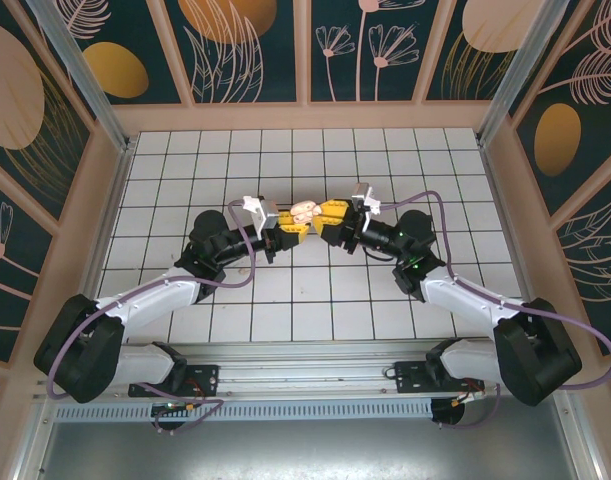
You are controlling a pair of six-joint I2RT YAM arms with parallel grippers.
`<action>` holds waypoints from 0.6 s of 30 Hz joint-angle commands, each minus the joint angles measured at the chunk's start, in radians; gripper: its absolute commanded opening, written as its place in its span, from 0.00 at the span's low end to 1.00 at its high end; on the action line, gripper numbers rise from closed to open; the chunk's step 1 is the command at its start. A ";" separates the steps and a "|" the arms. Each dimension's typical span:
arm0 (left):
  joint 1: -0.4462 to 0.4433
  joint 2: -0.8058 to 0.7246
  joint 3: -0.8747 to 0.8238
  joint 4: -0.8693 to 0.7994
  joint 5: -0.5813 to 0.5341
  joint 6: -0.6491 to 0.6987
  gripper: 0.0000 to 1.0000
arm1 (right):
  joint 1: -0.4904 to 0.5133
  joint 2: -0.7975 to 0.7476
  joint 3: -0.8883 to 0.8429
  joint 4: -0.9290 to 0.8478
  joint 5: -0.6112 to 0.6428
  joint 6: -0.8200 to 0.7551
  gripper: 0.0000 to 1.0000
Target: Insert the wireless bluetooth earbuds into the charging case
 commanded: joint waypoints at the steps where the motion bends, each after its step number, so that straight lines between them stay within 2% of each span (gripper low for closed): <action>1: -0.004 -0.023 0.029 0.002 -0.004 0.029 0.15 | -0.006 -0.027 0.031 0.008 -0.011 -0.013 0.39; 12: -0.003 -0.029 0.031 -0.044 -0.020 0.070 0.15 | -0.008 -0.121 0.033 -0.045 0.003 -0.023 0.53; 16: -0.003 -0.032 0.035 -0.056 -0.020 0.081 0.15 | -0.009 -0.165 0.028 -0.088 0.010 -0.036 0.54; 18: -0.004 -0.034 0.036 -0.058 -0.019 0.083 0.15 | -0.010 -0.183 0.031 -0.111 0.007 -0.031 0.50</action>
